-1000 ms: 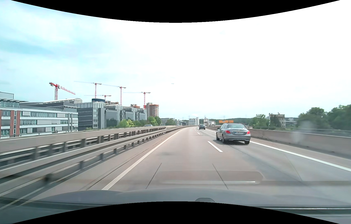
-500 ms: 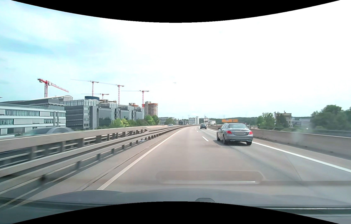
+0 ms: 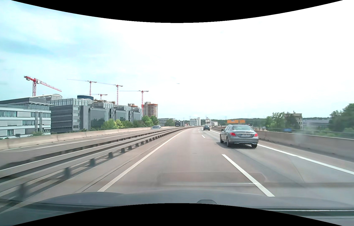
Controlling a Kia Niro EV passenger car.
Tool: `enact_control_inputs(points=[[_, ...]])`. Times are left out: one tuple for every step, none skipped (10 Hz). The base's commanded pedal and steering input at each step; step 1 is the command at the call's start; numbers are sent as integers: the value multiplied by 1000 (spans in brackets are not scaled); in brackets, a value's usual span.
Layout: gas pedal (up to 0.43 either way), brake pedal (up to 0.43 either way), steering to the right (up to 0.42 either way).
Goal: Follow the waypoints while adhering to traffic rules and regulations
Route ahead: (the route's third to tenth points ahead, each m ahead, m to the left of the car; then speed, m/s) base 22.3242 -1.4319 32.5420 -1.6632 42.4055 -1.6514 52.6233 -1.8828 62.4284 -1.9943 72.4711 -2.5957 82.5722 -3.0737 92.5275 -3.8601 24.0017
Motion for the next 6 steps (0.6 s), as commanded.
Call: enact_control_inputs(points=[[79, 0, -1], [79, 0, -1], [79, 0, -1], [79, 0, -1], [79, 0, 0], [79, 0, 0]])
